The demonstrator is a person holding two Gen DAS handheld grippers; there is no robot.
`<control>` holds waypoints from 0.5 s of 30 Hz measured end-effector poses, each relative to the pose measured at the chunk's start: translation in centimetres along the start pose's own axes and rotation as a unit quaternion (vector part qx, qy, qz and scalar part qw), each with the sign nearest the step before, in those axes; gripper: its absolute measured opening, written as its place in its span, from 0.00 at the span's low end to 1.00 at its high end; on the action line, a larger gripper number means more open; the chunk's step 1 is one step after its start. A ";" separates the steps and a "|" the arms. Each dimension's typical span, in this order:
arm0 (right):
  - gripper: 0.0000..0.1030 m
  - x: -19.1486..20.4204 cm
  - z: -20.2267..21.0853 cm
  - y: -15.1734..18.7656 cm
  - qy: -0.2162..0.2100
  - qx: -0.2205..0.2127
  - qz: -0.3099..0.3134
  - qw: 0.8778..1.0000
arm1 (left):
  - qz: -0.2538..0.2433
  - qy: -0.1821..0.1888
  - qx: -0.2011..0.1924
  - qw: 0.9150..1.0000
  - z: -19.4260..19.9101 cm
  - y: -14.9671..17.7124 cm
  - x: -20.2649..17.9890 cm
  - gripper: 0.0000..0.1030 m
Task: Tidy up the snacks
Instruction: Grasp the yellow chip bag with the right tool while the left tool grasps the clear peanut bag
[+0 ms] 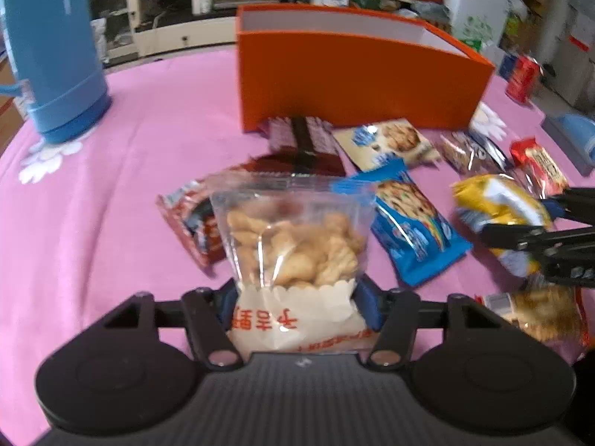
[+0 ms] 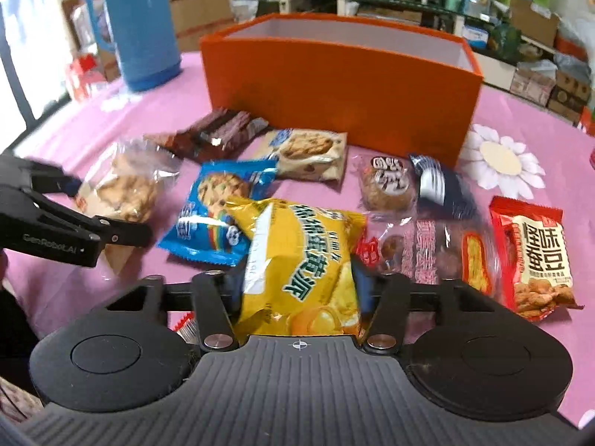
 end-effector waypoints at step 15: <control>0.29 -2.4 6.6 -3.1 -0.014 -0.113 -0.079 0.990 | 0.048 0.004 -0.079 0.996 5.3 -3.4 -0.2 0.57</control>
Point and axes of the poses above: each gripper's, at about its wrist camera, not at the fingertips, and z roughly against the way its jaws point, x to its left, y to its underside, the point moved 7 cm from there along -z, roughly the way its jaws point, and after that the axes turned 2 degrees about x, right-handed, at the moved point
